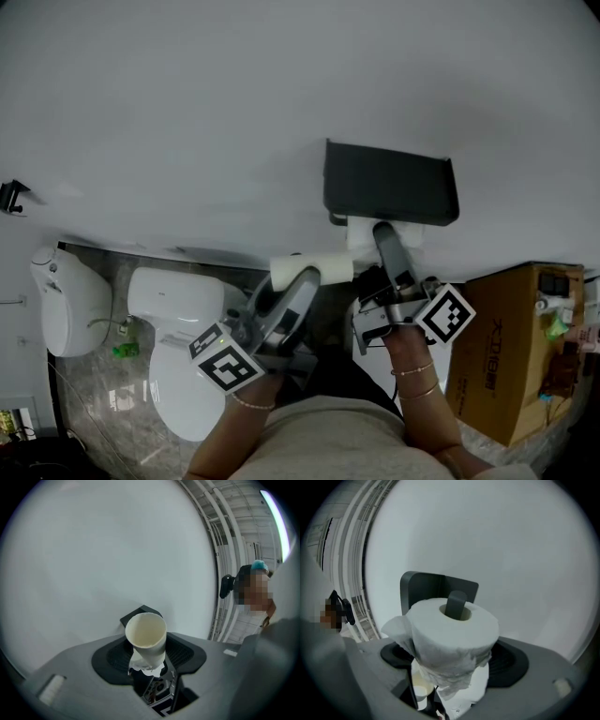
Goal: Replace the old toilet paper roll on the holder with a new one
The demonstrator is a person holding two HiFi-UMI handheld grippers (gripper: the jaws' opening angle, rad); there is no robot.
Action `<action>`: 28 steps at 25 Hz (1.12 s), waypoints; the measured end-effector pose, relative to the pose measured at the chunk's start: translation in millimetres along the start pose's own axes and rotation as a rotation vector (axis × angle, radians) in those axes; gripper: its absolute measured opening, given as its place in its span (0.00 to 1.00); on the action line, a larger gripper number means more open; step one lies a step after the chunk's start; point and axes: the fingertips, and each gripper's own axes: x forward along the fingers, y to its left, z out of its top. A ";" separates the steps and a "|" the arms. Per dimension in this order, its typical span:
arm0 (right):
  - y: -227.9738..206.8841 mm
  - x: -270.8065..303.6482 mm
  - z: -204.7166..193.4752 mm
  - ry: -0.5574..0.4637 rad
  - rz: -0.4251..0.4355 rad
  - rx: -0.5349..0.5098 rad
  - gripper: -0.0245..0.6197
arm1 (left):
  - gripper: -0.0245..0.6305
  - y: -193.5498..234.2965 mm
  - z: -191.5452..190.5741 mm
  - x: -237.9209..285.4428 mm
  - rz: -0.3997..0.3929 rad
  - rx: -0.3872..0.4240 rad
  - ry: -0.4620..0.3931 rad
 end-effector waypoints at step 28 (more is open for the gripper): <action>1.7 -13.6 -5.8 0.071 -0.001 0.001 0.74 | 0.37 -1.3 6.1 -12.0 0.032 0.028 -0.039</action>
